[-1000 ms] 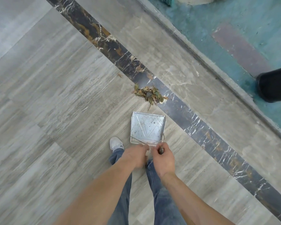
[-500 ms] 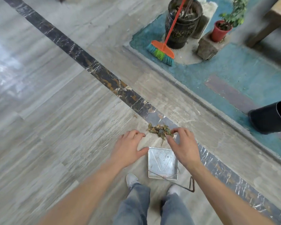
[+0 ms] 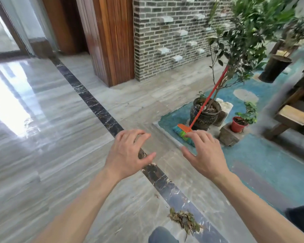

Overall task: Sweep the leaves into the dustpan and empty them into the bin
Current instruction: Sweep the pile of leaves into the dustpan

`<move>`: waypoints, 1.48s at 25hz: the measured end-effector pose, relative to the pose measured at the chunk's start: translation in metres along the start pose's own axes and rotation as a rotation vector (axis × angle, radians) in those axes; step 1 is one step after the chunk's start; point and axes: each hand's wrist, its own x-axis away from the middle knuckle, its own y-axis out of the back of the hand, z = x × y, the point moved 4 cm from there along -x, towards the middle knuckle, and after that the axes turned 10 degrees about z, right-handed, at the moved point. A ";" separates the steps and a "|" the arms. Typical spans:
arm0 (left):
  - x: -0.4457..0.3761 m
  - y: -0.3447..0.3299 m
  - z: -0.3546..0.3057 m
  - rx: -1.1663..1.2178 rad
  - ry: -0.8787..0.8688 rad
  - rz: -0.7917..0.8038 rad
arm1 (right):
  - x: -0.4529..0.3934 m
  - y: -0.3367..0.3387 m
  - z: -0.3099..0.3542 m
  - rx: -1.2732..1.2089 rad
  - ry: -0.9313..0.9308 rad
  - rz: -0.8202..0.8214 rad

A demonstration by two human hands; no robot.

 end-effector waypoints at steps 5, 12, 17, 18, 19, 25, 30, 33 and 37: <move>-0.056 0.006 0.051 -0.061 0.003 -0.033 | -0.063 -0.005 -0.015 0.104 0.048 -0.069; -0.171 -0.038 0.101 -0.129 -0.007 0.233 | -0.164 -0.057 -0.052 0.092 -0.038 0.033; -0.258 -0.078 0.127 -0.108 -0.053 0.271 | -0.230 -0.076 -0.080 0.068 -0.146 0.065; -0.272 -0.085 0.131 -0.095 -0.070 0.274 | -0.239 -0.079 -0.088 0.064 -0.180 0.059; -0.289 -0.094 0.135 -0.084 -0.092 0.288 | -0.250 -0.083 -0.097 0.064 -0.217 0.062; -0.402 -0.154 0.172 -0.011 -0.238 0.339 | -0.327 -0.113 -0.145 0.108 -0.404 0.079; -0.518 -0.196 0.219 0.075 -0.382 0.395 | -0.413 -0.123 -0.174 0.160 -0.585 0.066; -0.586 -0.218 0.223 0.063 -0.501 0.411 | -0.450 -0.119 -0.192 0.203 -0.679 0.051; -0.655 -0.261 0.185 0.010 -0.731 0.505 | -0.466 -0.122 -0.227 0.200 -0.860 0.032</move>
